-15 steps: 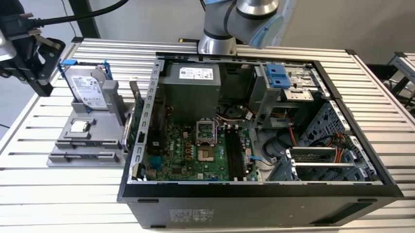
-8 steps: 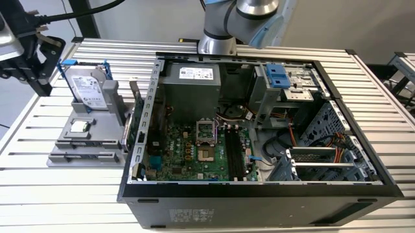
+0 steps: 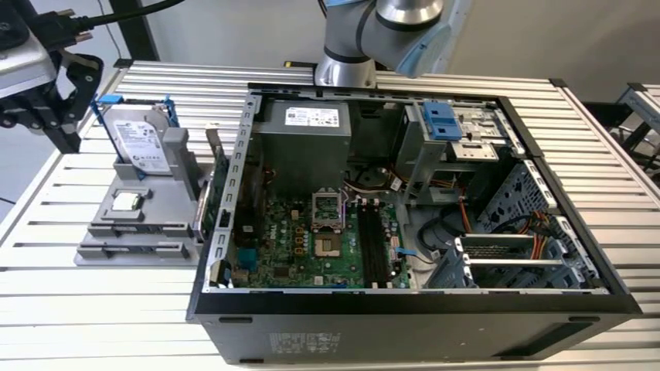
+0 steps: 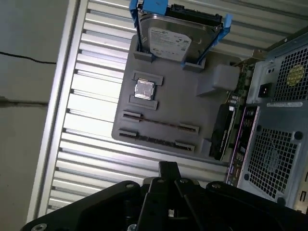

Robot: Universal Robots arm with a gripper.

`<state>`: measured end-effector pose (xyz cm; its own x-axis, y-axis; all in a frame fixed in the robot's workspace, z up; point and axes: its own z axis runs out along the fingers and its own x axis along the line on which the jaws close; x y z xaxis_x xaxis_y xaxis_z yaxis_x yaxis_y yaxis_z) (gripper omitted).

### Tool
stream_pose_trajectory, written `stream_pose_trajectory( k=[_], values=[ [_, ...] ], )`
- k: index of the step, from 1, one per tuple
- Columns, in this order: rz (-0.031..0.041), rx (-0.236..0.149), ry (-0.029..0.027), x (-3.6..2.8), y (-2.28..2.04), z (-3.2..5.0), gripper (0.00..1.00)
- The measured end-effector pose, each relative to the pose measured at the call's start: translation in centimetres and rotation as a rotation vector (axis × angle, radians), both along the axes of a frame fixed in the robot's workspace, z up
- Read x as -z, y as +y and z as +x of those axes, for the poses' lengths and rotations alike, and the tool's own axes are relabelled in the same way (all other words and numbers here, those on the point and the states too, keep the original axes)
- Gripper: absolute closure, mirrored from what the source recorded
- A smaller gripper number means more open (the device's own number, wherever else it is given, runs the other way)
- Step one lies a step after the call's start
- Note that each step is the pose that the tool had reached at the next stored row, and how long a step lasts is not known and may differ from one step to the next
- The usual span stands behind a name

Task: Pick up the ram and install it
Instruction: 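Pick up the ram and move it above insertion slot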

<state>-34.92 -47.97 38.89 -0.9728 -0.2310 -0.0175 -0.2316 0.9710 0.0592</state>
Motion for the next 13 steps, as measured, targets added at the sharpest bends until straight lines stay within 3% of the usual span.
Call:
stream_pose_trajectory(
  k=[13],
  values=[
    [0.0,-0.237,0.0,0.0,0.0,0.0,1.0]
  ],
)
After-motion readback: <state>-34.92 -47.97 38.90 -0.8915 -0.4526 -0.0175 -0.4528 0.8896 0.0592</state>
